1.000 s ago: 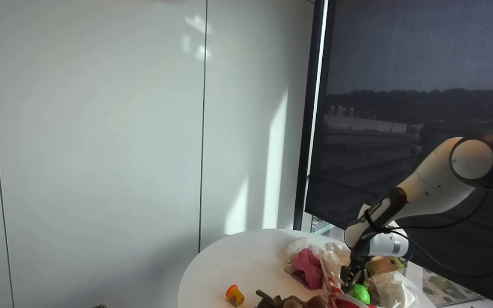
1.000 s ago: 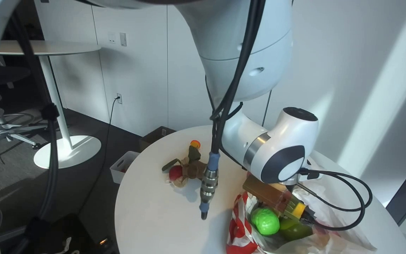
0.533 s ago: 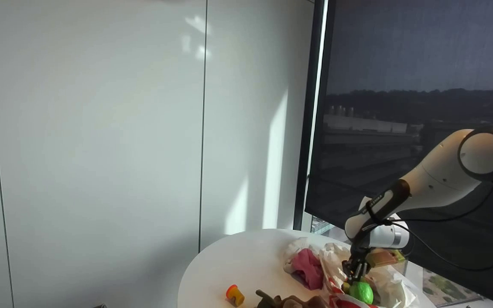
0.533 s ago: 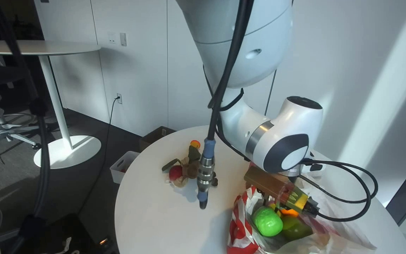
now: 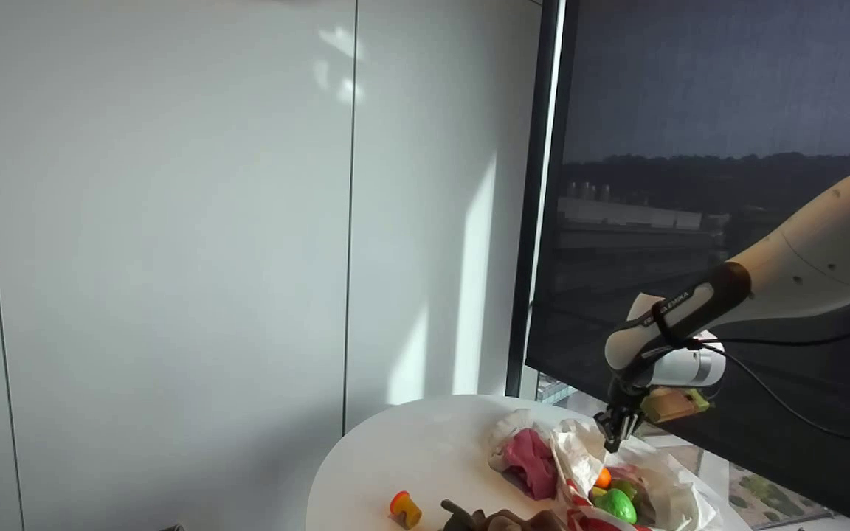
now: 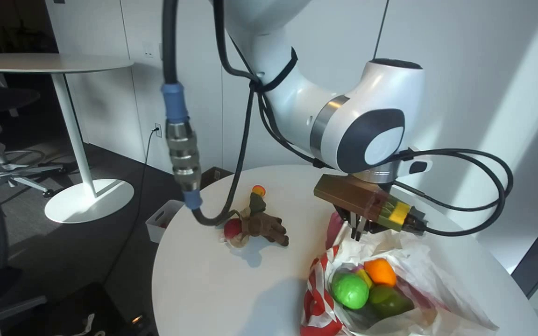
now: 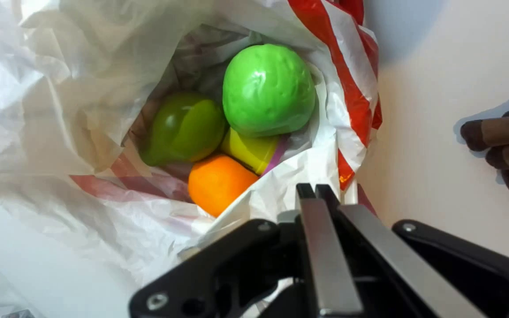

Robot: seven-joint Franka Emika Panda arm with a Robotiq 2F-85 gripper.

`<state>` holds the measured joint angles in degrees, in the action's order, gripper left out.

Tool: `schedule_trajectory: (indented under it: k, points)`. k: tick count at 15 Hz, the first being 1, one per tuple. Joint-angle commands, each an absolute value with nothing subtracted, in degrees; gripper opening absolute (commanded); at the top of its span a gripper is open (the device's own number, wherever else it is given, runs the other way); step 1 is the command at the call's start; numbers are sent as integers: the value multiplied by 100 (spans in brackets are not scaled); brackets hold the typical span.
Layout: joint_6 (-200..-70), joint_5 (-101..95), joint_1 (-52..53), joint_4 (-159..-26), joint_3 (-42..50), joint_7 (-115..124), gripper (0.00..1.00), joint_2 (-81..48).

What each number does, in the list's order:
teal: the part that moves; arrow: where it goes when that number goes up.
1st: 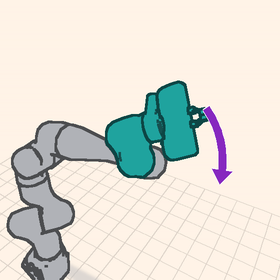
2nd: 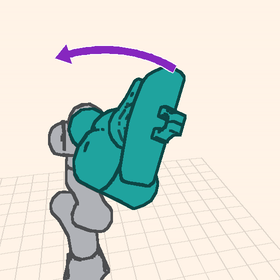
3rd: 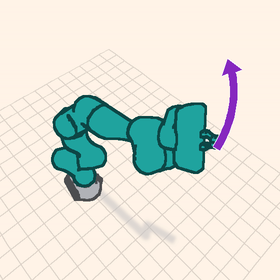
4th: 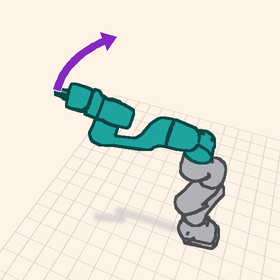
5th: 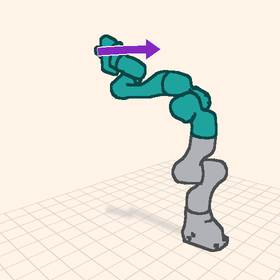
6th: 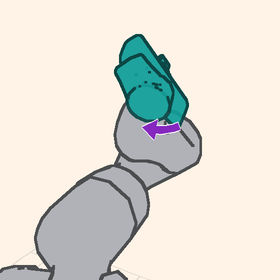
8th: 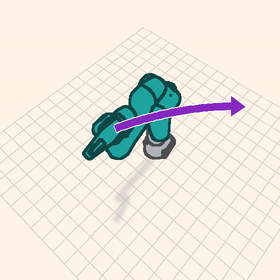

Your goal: Remove all the objects in the plastic bag and place them on the table

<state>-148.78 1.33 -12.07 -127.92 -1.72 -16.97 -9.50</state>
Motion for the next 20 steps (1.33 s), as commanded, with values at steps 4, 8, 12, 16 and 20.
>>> schedule_trajectory:
  k: [4, 8, 12, 16, 20]
  points:
    - [-13845, -187, -736, -13180, 56, -1612, 44, -340]
    - [-13902, -448, -694, -13149, 217, -1394, 73, -832]
    - [-14936, -380, -753, -13082, 286, -1496, 100, -1455]
    - [-15837, -391, -847, -12873, 377, -1428, 100, -2053]
    - [-16005, -123, -1106, -12642, 266, -1520, 100, -2458]
